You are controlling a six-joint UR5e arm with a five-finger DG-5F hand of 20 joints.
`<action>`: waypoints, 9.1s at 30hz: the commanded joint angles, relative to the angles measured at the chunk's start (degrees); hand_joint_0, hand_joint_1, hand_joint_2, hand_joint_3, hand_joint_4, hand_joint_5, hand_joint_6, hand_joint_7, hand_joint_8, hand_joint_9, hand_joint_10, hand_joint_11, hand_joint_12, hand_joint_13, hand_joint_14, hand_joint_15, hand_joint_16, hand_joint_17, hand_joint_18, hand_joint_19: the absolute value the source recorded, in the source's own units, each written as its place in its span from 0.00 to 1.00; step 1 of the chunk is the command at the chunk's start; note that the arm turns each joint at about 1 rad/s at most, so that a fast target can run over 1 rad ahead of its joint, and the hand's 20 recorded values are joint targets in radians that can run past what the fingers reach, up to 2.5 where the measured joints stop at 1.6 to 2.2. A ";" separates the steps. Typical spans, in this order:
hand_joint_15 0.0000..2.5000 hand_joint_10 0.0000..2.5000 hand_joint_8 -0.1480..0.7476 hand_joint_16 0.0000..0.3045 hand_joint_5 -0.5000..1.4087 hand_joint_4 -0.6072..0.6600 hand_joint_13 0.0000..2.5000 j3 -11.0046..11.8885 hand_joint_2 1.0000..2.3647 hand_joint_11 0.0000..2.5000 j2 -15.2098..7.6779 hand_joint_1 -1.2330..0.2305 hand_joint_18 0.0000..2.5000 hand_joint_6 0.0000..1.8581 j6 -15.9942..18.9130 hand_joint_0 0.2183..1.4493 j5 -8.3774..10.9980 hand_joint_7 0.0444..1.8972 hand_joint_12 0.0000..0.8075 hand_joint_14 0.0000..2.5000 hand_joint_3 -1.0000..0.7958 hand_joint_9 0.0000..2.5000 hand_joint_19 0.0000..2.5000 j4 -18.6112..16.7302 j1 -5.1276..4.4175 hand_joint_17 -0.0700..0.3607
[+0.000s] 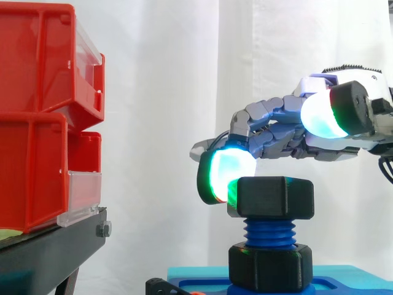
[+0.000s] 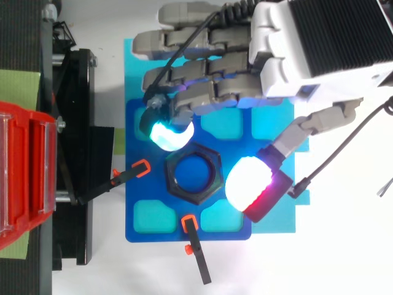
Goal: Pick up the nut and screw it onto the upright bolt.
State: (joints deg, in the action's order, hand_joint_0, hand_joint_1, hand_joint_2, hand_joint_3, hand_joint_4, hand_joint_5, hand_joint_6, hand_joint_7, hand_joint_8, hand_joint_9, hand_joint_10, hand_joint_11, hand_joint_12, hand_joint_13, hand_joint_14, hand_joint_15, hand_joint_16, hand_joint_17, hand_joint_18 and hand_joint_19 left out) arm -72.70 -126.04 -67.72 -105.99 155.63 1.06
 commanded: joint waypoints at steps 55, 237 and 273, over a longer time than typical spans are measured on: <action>0.00 0.00 0.40 0.14 0.19 0.63 0.00 0.10 0.00 0.00 0.00 0.78 0.00 0.27 1.98 0.21 0.79 0.38 0.38 0.00 0.28 0.09 0.00 0.38 -3.34 0.38; 0.00 0.00 0.37 0.15 0.21 0.64 0.00 1.42 0.00 0.00 0.00 0.64 0.00 0.27 -0.22 0.20 -2.73 0.42 0.39 0.00 0.28 0.09 0.00 -0.15 -1.50 0.40; 0.00 0.00 0.39 0.13 0.22 0.66 0.02 -1.39 0.00 0.00 -0.09 0.60 0.00 0.27 -0.13 0.21 -2.82 0.43 0.38 0.00 0.28 0.15 0.00 -0.59 -1.14 0.38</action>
State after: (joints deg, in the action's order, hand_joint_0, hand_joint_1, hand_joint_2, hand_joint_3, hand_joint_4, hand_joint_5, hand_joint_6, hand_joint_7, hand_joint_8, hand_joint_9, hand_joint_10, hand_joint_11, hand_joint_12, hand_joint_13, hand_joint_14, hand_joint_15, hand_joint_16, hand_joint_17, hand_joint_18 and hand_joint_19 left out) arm -72.61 -126.06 -67.91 -108.76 156.11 -0.07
